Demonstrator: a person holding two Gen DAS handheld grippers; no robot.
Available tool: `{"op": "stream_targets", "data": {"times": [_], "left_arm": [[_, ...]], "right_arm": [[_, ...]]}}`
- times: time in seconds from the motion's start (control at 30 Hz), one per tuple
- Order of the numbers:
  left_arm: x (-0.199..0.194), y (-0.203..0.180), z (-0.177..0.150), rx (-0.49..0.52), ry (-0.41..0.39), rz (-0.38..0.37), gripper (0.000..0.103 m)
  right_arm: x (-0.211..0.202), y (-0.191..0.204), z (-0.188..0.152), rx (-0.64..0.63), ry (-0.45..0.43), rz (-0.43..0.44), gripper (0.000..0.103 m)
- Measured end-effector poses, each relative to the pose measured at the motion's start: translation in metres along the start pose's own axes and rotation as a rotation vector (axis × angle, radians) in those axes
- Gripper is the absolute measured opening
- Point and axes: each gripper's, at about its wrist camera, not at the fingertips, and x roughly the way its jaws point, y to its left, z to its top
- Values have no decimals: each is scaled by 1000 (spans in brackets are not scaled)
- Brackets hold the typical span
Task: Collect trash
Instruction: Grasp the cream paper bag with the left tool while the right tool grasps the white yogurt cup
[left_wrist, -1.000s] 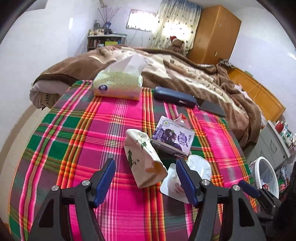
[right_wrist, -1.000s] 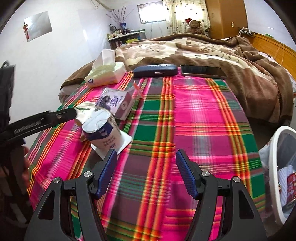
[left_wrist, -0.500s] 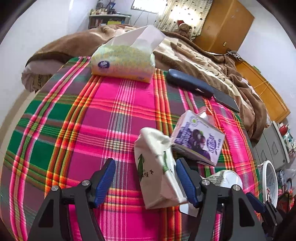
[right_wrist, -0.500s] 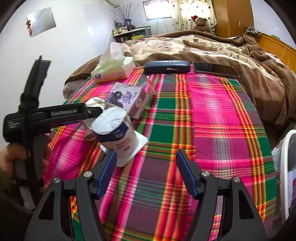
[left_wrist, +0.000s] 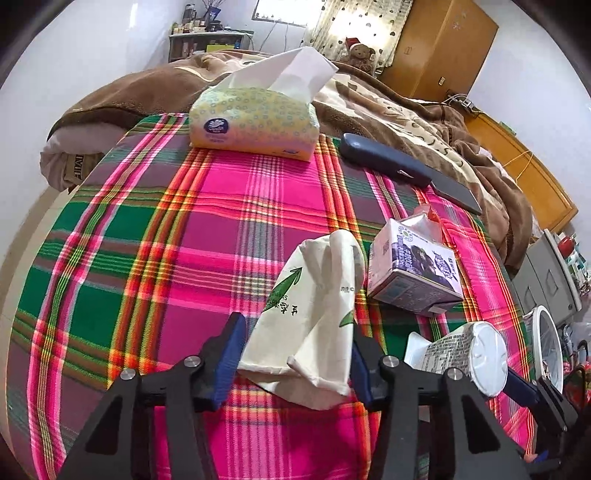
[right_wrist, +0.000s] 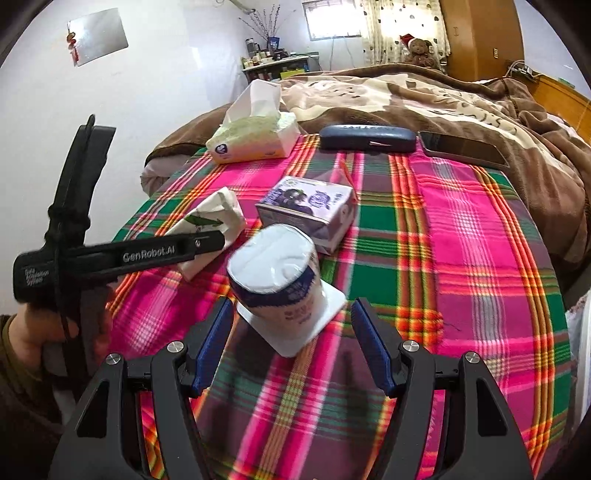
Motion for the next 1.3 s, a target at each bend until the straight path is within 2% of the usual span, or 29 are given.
{"op": "stream_targets", "data": {"times": [0.6, 0.7, 0.77, 0.9, 1.0, 1.17, 1.3], "left_arm": [[-30, 32, -28, -36, -19, 4, 49], [-29, 32, -26, -40, -15, -2, 51], [-28, 32, -24, -39, -17, -3, 53], [-23, 29, -19, -24, -16, 2, 63], [-19, 29, -16, -13, -18, 6, 65], [-19, 30, -15, -24, -25, 6, 65], [-21, 28, -16, -7, -28, 30, 54]], "right_arm": [[21, 7, 12, 23, -2, -25, 67], [23, 7, 12, 37, 7, -16, 67], [24, 7, 11, 39, 8, -18, 60], [25, 7, 11, 39, 0, -19, 60], [25, 8, 11, 36, -3, -15, 60], [25, 7, 11, 40, -5, -12, 60], [25, 6, 12, 47, -5, -5, 60]]}}
